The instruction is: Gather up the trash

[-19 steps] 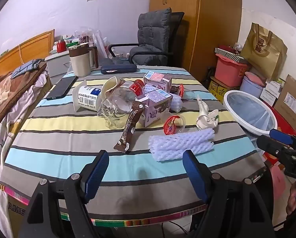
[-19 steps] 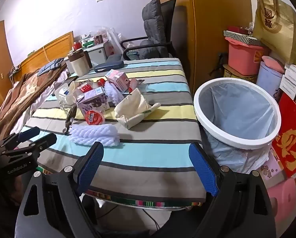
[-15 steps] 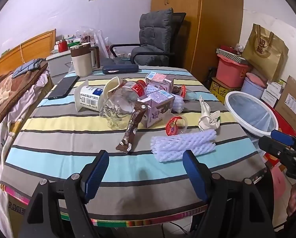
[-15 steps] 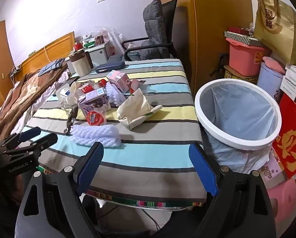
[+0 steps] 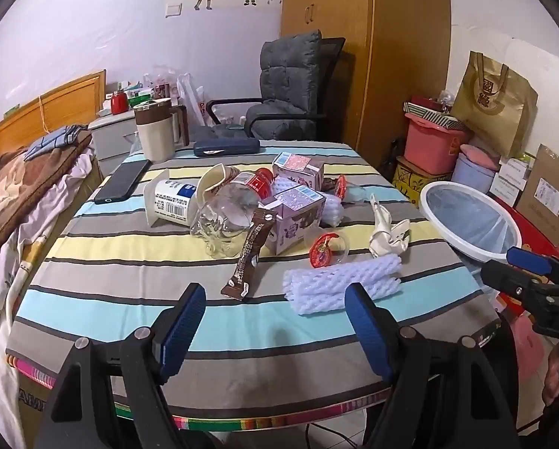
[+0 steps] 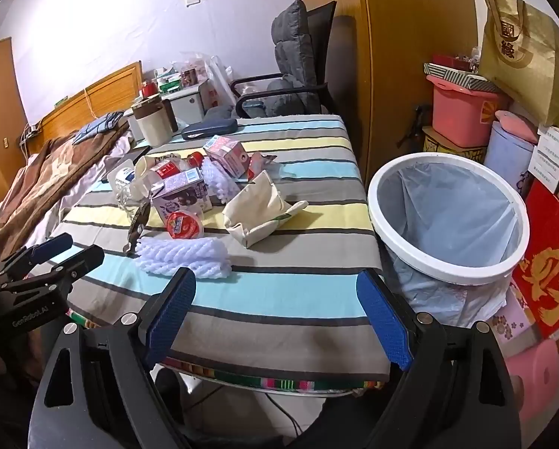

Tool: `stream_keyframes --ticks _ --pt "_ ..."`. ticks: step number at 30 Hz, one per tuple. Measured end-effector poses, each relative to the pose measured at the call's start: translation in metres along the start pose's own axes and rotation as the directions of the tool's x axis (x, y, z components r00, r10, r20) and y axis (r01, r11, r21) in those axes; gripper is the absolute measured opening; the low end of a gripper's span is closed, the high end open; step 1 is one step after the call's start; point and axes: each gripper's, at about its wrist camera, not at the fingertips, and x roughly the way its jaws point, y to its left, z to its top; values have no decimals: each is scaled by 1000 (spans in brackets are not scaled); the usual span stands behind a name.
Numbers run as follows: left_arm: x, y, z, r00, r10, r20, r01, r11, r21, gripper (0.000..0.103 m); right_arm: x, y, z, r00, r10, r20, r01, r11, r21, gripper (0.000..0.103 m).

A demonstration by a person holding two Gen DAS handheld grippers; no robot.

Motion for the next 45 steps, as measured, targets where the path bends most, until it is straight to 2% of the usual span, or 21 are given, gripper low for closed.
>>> stream_keyframes --ticks 45 --pt "-1 2 1 1000 -4 -1 4 1000 -2 76 -5 2 1 1000 -2 12 2 1000 -4 89"
